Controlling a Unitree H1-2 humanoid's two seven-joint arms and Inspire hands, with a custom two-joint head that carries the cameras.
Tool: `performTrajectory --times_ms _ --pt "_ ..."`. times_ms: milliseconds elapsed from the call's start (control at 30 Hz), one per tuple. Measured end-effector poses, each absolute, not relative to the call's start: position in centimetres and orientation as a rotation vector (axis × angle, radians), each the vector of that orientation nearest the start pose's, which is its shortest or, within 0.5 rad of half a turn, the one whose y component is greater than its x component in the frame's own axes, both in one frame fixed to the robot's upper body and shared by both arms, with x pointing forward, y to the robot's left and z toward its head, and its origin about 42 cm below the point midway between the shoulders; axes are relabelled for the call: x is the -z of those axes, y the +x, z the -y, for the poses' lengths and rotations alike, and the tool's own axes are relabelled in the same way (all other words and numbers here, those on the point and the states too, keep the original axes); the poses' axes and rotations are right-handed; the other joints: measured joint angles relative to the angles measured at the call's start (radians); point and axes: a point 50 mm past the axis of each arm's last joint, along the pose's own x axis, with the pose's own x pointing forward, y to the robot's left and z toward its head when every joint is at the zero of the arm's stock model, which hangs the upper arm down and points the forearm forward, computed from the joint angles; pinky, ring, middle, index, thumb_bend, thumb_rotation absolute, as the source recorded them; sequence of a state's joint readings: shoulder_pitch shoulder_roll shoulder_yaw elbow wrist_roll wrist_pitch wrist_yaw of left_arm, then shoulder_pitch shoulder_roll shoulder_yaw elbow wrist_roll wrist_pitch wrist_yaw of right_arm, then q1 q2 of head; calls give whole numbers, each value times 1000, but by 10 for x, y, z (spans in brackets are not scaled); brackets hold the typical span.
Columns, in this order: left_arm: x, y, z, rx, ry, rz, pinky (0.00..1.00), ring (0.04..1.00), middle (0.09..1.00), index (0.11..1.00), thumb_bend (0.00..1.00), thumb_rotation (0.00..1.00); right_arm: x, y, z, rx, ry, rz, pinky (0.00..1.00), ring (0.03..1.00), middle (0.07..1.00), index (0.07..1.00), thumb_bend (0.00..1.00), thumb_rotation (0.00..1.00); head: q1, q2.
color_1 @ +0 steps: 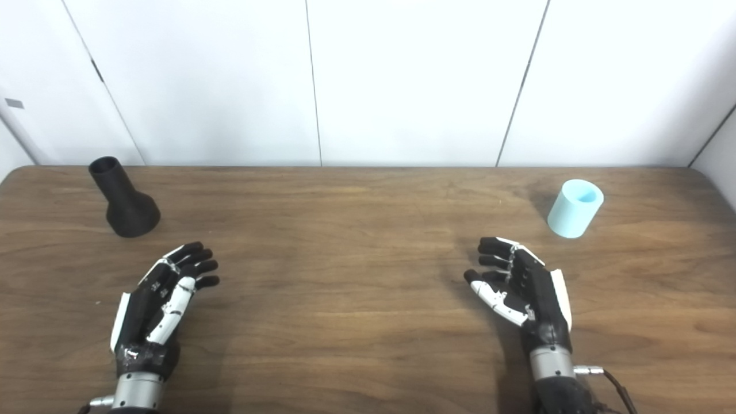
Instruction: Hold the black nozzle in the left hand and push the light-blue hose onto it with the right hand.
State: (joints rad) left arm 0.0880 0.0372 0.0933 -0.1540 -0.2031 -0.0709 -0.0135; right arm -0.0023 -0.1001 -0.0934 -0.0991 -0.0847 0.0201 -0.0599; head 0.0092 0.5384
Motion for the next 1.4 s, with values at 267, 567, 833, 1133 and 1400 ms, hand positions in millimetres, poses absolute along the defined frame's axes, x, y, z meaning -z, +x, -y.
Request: performTrajectory --times_ms 267,567,833,1133,1400 --pt "-121 250 -252 -91 -148 144 639 702 718 698 299 305 -127 282 270 154 -189 89 597 677 687 664 282 0 -2 8" --pt "-121 249 -252 -93 -147 135 642 701 721 699 283 294 -128 282 269 150 -189 87 601 677 688 665 286 0 0 6" --pt "-121 249 -253 -108 -105 132 644 691 709 691 407 279 -128 283 269 149 -195 87 604 679 691 668 284 0 8 8" --pt "-124 249 -260 -173 -57 140 658 698 721 710 650 179 -128 284 270 151 -199 87 596 676 689 666 290 0 54 25" --pt "-146 247 -280 -231 93 197 616 668 696 714 706 220 -130 285 286 155 -175 84 603 678 688 668 298 0 129 43"
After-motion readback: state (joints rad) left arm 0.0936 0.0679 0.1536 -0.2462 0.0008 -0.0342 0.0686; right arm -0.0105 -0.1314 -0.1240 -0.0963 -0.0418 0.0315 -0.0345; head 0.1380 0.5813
